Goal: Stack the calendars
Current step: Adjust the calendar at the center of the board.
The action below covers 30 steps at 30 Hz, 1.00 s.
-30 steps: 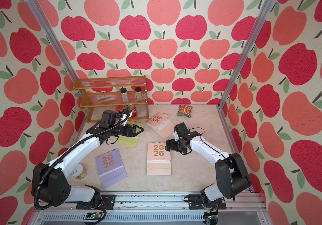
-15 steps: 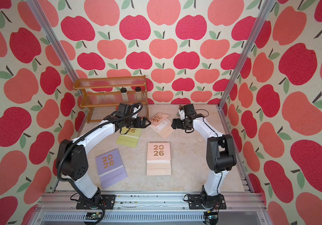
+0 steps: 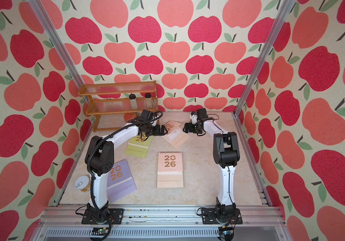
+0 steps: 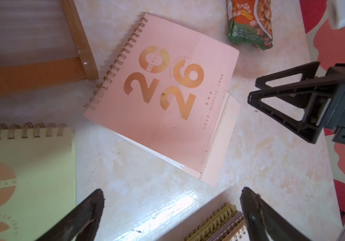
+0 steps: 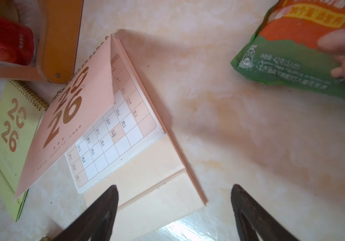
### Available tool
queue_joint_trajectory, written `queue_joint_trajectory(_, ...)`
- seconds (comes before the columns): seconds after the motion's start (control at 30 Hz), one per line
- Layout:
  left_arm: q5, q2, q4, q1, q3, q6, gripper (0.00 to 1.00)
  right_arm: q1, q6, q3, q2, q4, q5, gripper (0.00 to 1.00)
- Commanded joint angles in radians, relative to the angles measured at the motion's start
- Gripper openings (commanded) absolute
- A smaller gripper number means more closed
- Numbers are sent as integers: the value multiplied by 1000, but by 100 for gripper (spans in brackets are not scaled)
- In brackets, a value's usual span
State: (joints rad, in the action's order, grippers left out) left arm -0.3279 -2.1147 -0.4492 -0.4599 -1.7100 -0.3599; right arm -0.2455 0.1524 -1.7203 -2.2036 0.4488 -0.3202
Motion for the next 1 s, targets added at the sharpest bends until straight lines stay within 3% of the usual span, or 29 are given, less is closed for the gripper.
queue_joint_trajectory(0.0, 14, -49, -53, 14, -44, -47, 100, 2, -28, -53, -40, 14, -54, 87)
queue_joint_trajectory(0.37, -29, -179, -84, 24, -159, -66, 100, -3, -13, -40, -86, 13, -109, 84)
queue_joint_trajectory(0.97, -110, -282, -101, -3, -269, -85, 99, -23, 16, 136, 5, -29, -158, 79)
